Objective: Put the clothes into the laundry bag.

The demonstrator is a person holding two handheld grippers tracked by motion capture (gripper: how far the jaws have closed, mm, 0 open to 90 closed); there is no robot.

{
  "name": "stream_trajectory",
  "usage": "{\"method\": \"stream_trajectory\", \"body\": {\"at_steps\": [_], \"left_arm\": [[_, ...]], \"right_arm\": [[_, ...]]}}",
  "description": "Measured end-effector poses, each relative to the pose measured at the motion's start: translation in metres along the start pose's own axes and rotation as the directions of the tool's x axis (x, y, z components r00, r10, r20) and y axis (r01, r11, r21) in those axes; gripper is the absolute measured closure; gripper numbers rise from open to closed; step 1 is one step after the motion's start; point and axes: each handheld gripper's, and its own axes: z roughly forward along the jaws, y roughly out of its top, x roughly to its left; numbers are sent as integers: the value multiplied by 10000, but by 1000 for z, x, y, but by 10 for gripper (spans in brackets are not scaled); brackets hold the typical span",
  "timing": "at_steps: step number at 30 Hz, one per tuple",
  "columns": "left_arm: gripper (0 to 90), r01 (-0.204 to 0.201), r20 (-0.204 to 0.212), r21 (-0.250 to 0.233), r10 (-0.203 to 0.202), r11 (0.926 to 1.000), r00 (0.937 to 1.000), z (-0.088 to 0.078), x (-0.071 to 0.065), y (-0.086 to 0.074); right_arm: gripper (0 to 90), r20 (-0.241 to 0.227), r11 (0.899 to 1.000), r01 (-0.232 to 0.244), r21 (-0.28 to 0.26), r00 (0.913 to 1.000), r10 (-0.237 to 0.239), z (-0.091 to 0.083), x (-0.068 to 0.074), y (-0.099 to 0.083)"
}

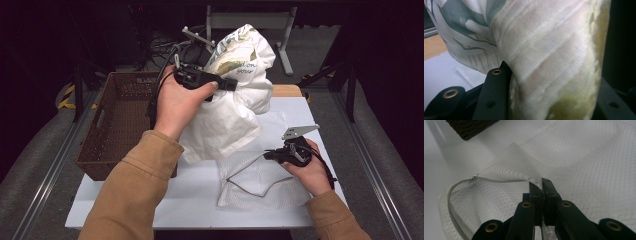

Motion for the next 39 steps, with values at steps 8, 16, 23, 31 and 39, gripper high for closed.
{"method": "stream_trajectory", "body": {"at_steps": [8,16,23,31,39], "left_arm": [[601,-188,364,207,181,9996,9992,14,-9,-6],[600,-240,653,311,220,9992,9976,25,-9,-17],[600,-236,776,224,218,9995,9967,28,-7,-26],[600,-289,835,136,277,9995,9961,25,-4,-39],[599,-502,975,232,477,9985,9941,22,-6,-56]], "right_arm": [[885,16,10000,-15,-62,10000,15,-1,0,0],[884,142,10000,65,6,9999,-66,0,1,7],[884,233,9992,-167,351,9996,159,4,-7,14],[884,267,9988,-179,452,9995,167,4,-10,26],[883,270,9987,-234,454,9994,222,2,-12,33]]}}
